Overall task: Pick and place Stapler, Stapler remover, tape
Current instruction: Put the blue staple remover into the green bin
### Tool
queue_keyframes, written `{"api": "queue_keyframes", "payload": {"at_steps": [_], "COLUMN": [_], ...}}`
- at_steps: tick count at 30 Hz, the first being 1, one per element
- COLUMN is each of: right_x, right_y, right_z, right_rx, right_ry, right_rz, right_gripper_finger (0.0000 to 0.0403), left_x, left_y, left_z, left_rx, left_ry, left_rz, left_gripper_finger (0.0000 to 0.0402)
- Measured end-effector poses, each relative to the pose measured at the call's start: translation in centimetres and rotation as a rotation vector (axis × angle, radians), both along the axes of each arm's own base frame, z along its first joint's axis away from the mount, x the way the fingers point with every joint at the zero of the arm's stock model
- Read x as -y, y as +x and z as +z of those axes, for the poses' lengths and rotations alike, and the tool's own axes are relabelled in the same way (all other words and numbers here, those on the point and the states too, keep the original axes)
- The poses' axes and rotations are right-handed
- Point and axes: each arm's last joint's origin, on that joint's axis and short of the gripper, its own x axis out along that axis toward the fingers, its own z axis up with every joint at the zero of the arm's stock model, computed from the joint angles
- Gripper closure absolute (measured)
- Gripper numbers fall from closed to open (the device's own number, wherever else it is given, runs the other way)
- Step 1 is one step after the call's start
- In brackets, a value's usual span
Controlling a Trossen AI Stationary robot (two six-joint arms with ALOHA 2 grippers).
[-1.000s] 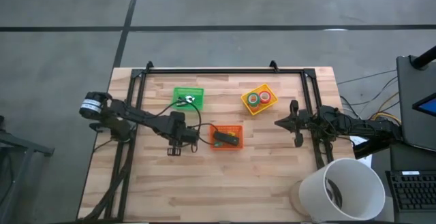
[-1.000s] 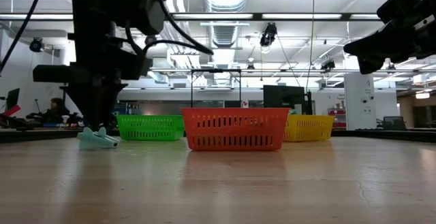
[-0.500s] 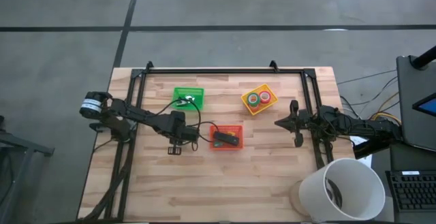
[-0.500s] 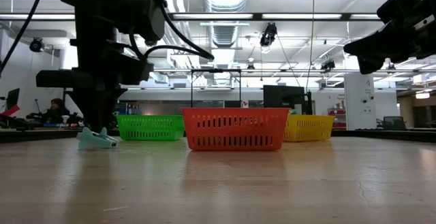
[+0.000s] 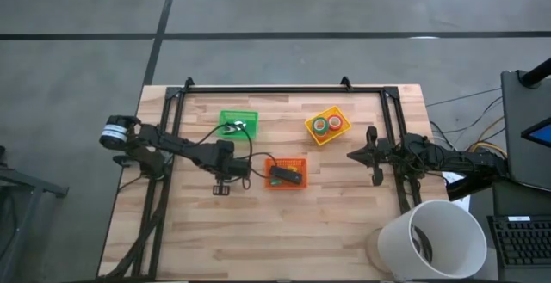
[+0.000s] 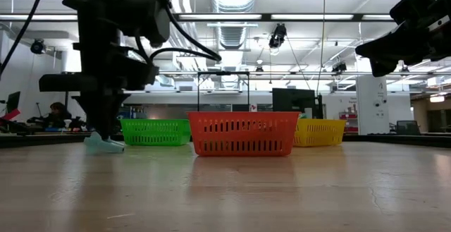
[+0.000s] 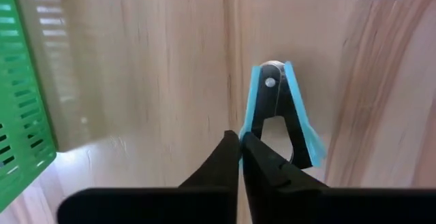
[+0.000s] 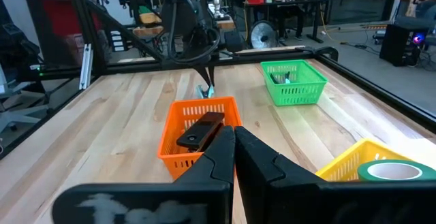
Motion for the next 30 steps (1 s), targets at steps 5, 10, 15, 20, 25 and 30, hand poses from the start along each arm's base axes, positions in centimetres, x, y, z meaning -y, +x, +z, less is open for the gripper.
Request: {"api": "queue_keyframes", "payload": {"at_steps": [5,10,15,20,25,30], "right_x": [0.0,0.0,0.0,0.0,0.0,0.0], "right_y": [0.0,0.0,0.0,0.0,0.0,0.0], "right_z": [0.0,0.0,0.0,0.0,0.0,0.0], "right_rx": [0.000,-0.001,0.000,0.000,0.000,0.000], "right_ry": [0.000,0.000,0.000,0.000,0.000,0.000], "right_rz": [0.000,0.000,0.000,0.000,0.000,0.000], "right_gripper_finger": [0.0394,0.0394,0.0394,0.0394,0.0394,0.0394], "left_x": [0.0,0.0,-0.1,-0.5,-1.5,-3.1], "left_y": [0.3,0.8,1.4,1.8,2.2,2.6], "left_z": [0.3,1.0,2.1,3.1,4.1,5.3], "left_rx": [0.014,0.033,0.050,0.055,0.058,0.060], "left_ry": [-0.006,0.000,0.040,0.087,0.154,0.296], "left_rz": [-0.003,-0.003,-0.014,-0.019,-0.013,0.007], "left_gripper_finger": [0.0396,0.0399,0.0401,0.0401,0.0401,0.0401]}}
